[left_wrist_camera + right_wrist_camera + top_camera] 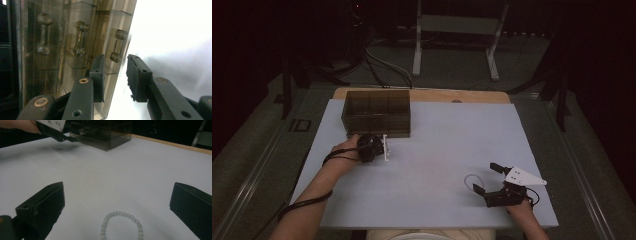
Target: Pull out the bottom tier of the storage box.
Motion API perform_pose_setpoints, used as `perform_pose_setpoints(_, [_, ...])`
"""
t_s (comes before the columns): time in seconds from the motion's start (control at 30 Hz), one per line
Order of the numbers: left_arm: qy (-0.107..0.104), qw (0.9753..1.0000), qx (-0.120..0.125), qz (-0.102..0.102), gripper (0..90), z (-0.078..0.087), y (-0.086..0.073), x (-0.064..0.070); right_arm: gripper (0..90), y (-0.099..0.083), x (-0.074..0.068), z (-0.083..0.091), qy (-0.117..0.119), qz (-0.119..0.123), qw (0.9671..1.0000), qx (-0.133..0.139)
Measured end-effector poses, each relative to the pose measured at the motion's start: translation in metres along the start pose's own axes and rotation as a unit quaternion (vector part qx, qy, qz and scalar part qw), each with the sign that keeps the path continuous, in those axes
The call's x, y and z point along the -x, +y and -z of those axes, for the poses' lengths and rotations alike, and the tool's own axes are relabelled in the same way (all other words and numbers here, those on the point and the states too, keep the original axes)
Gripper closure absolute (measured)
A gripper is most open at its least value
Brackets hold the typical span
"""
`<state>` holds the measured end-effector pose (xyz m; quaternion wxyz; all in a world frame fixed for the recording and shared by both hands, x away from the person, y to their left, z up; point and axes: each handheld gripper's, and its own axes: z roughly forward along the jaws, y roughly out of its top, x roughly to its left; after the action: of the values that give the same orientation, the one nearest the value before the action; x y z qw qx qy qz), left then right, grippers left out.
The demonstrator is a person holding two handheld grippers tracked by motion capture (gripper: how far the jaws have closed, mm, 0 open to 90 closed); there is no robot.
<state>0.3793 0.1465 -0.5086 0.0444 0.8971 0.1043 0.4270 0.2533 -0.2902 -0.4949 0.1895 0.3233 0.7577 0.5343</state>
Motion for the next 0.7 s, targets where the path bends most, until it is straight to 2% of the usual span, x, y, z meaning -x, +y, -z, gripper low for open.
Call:
perform_pose_setpoints(0.07, [-0.016,0.9997,0.012,0.013,67.8,0.004,-0.004,-0.007,0.0,0.0,0.0,0.0,0.0,-0.001,1.0,0.0])
perform_pose_setpoints(0.2, [-0.049,0.9972,0.042,0.038,61.7,0.009,-0.013,-0.019,0.0,0.0,0.0,0.0,-0.002,-0.002,1.0,-0.001])
perform_pose_setpoints(0.37, [-0.091,0.9929,0.056,0.052,54.9,0.014,-0.024,-0.031,0.0,0.0,0.001,0.0,-0.001,-0.003,1.0,0.0])
perform_pose_setpoints(0.4, [-0.102,0.9921,0.05,0.054,52.3,0.014,-0.026,-0.033,0.0,0.0,0.001,0.0,-0.001,-0.003,1.0,0.0])
perform_pose_setpoints(0.53, [-0.12,0.9897,0.039,0.068,33.1,0.015,-0.032,-0.039,0.0,0.0,0.001,0.0,-0.001,-0.006,1.0,0.0])
perform_pose_setpoints(0.6, [-0.132,0.9873,0.035,0.081,22.7,0.015,-0.034,-0.042,0.0,0.0,0.002,0.0,-0.002,-0.007,1.0,0.0])
perform_pose_setpoints(0.63, [-0.149,0.9849,0.033,0.082,17.3,0.015,-0.035,-0.045,0.0,0.0,0.002,0.0,-0.002,-0.007,1.0,0.001])
perform_pose_setpoints(0.67, [-0.153,0.9842,0.032,0.084,11.3,0.015,-0.036,-0.047,0.0,0.0,0.002,0.0,-0.002,-0.007,1.0,0.001])
perform_pose_setpoints(0.7, [-0.154,0.9835,0.033,0.089,9.6,0.015,-0.037,-0.048,0.0,0.0,0.002,0.0,-0.002,-0.006,1.0,0.0])
